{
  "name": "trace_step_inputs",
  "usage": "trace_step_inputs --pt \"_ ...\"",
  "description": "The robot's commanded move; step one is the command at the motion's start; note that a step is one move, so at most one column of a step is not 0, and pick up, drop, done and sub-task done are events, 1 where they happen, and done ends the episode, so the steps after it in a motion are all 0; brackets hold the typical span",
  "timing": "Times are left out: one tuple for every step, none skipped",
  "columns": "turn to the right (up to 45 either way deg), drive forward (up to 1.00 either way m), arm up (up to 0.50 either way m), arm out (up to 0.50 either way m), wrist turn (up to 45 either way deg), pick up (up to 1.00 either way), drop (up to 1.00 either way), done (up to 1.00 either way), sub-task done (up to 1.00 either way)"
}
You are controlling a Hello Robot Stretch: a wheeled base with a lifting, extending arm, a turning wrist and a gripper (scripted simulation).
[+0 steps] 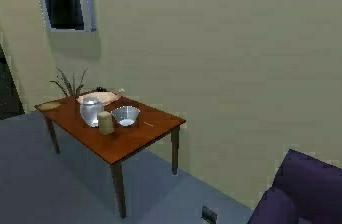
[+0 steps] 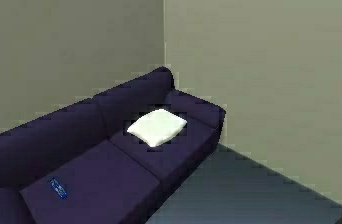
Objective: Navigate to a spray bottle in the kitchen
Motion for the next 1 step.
trace_step_inputs --pt "6.0 0.00 0.00 0.00 0.0 0.00 0.00 0.00 0.00"
